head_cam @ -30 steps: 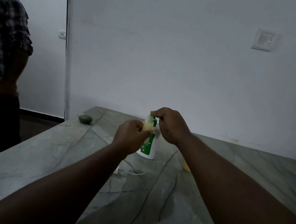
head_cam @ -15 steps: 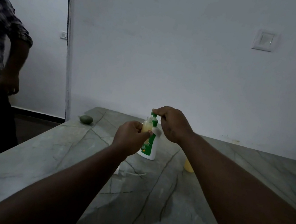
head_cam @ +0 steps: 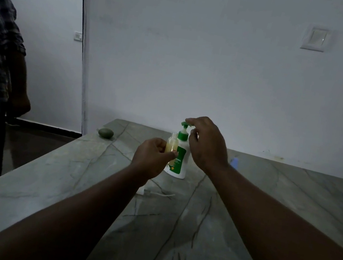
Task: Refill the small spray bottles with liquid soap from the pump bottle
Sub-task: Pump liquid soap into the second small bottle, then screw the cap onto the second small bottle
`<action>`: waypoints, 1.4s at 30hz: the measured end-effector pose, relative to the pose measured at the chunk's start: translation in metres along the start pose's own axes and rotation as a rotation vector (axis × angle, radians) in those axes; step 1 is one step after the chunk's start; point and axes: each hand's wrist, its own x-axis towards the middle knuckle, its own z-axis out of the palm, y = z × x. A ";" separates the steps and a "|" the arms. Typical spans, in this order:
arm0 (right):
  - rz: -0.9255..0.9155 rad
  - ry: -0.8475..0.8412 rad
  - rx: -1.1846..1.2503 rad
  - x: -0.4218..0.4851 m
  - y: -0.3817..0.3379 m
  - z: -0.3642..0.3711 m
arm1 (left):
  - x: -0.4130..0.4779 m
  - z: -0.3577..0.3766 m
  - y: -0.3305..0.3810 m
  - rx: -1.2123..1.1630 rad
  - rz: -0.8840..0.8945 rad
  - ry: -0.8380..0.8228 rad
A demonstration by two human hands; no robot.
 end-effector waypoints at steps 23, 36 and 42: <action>0.214 -0.517 0.085 -0.100 -0.049 0.014 | -0.055 -0.050 -0.011 0.129 -0.018 0.133; 0.572 0.240 0.832 -0.040 -0.017 -0.122 | -0.095 0.050 0.034 0.086 0.073 -0.038; 0.535 0.272 0.840 -0.041 -0.016 -0.143 | -0.107 0.070 0.050 0.097 0.089 -0.086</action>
